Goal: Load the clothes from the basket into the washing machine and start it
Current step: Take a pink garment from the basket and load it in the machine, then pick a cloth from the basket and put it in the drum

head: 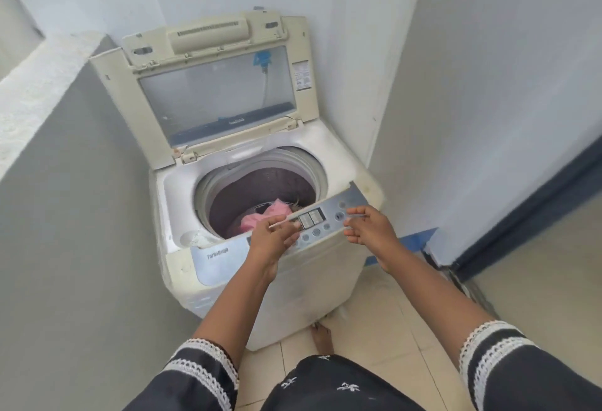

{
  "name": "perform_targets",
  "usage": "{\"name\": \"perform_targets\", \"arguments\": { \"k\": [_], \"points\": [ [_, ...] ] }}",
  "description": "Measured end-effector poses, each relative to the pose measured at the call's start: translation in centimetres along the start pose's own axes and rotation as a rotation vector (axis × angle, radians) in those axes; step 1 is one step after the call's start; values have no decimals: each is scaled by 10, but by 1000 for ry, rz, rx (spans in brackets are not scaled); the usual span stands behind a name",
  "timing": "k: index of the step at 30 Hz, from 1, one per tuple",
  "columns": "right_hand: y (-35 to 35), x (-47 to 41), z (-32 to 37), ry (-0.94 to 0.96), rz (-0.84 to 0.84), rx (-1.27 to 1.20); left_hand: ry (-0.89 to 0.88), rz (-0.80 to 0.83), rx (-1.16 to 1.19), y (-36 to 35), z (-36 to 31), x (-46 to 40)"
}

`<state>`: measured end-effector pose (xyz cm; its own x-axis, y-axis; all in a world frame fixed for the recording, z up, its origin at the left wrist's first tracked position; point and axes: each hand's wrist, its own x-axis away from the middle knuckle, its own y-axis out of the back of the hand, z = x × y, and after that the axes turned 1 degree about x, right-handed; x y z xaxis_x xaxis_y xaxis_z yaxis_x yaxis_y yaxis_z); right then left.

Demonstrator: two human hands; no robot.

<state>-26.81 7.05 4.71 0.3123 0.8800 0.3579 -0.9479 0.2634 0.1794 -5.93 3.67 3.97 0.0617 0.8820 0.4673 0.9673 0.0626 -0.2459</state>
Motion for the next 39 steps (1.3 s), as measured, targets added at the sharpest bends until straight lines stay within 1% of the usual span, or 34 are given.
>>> {"name": "perform_targets", "arguments": {
  "k": [3, 6, 10, 14, 19, 27, 30, 33, 36, 39],
  "points": [
    [21, 38, -25, -1, -47, -29, 7, 66, 15, -23, 21, 19],
    [52, 74, -50, -25, -140, -63, 49, 144, -54, -51, 46, 39],
    [102, 119, -71, -58, -303, -150, 96, 297, -206, -91, 71, 68],
    [142, 156, -97, -101, -438, -241, 143, 380, -314, -123, 94, 86],
    [188, 201, -132, -155, -574, -311, 223, 485, -393, -163, 131, 118],
    [270, 304, -196, -260, -756, -373, 339, 653, -536, -237, 215, 189],
    [306, 355, -232, -303, -833, -374, 376, 697, -595, -257, 254, 228],
    [340, 397, -274, -399, -900, -391, 419, 718, -652, -269, 292, 263],
    [372, 432, -312, -461, -913, -386, 460, 720, -684, -282, 328, 290],
    [402, 458, -343, -522, -888, -356, 479, 692, -717, -298, 362, 313]
  ]
}}
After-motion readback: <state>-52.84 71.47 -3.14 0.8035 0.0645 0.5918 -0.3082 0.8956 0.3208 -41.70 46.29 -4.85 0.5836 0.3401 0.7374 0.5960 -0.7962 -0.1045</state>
